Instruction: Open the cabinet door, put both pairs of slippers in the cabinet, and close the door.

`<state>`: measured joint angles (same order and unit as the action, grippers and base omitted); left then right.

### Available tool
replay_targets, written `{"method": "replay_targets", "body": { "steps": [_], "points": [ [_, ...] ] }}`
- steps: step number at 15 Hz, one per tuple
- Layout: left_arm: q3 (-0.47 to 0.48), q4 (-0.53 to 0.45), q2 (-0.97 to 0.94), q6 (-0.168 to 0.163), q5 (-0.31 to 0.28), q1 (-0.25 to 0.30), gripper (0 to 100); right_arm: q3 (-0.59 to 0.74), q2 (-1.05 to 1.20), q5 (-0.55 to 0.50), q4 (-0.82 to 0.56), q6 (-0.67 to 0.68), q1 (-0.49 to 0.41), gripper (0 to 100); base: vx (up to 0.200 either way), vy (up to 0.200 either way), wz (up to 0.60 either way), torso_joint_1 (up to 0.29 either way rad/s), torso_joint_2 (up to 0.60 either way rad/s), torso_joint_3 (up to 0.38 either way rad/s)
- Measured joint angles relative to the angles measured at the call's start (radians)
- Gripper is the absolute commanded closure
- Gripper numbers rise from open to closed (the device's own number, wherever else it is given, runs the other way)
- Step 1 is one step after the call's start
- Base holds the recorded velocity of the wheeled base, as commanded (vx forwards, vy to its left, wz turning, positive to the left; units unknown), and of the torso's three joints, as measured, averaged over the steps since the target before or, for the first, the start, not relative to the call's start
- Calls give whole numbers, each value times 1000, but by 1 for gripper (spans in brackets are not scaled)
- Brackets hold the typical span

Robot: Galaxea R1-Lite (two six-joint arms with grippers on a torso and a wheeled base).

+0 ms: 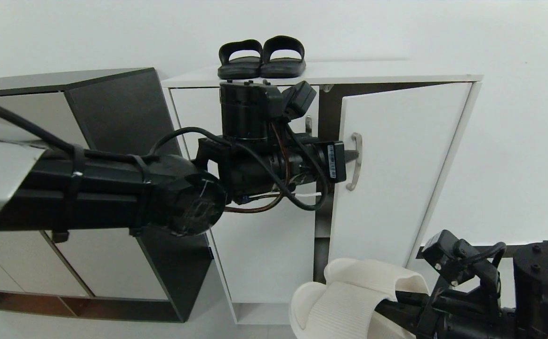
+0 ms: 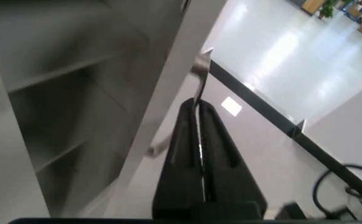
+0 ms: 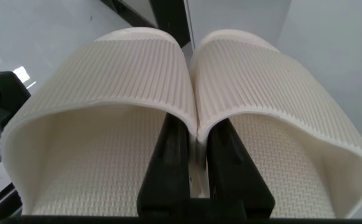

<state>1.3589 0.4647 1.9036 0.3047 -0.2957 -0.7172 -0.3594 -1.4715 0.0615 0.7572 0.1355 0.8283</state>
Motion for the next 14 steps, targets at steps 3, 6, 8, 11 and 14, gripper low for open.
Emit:
{"method": "replay_targets", "body": {
  "steps": [3,6,8,11,14],
  "points": [
    [-123,64,-82,-1,1,-11,100,14,7,2,0,-16,7,100,0,0,0,0,0,0],
    [-153,76,-118,0,-2,21,100,16,7,-5,-2,-18,38,100,0,0,0,0,0,0],
    [-134,76,-111,1,-4,44,100,14,4,-41,-16,-20,57,100,0,0,0,0,0,0],
    [-41,76,-59,5,-8,84,100,7,-4,-106,-37,-25,85,100,0,0,0,0,0,0],
    [71,59,25,6,-8,95,100,6,-8,-108,-37,-25,95,100,0,0,0,0,0,0]
  ]
}}
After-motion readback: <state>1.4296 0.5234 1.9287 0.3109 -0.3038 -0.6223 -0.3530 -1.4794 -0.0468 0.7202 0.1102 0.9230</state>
